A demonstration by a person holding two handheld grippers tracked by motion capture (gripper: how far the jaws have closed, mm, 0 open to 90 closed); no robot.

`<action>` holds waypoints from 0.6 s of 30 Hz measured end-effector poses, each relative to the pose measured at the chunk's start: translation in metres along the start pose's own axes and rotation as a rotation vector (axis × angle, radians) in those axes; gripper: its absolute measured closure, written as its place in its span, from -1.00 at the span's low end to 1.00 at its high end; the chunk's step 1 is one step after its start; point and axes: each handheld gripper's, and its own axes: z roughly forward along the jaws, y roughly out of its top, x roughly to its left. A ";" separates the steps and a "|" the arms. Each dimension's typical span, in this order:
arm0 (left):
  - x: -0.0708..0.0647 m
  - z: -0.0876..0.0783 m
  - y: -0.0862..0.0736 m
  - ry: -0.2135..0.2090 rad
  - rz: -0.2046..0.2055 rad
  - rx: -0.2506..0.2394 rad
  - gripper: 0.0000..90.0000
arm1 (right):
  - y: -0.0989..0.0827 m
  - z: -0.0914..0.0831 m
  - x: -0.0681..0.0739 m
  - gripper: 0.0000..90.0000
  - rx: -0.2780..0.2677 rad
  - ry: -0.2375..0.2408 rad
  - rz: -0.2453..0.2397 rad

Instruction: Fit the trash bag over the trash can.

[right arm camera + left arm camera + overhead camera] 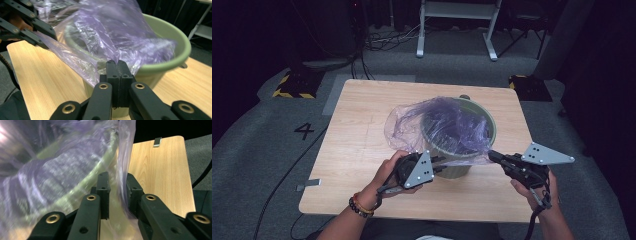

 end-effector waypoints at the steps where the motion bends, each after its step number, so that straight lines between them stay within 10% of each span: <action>1: 0.001 -0.002 -0.002 -0.002 -0.002 0.002 0.68 | -0.002 0.000 -0.002 1.00 0.000 0.000 0.007; 6: 0.004 -0.020 -0.011 0.037 -0.043 -0.020 0.39 | -0.014 -0.003 -0.010 1.00 -0.001 -0.025 0.031; 18: 0.038 -0.076 -0.036 0.357 -0.233 -0.080 -0.29 | -0.032 -0.009 -0.031 1.00 -0.026 -0.086 0.079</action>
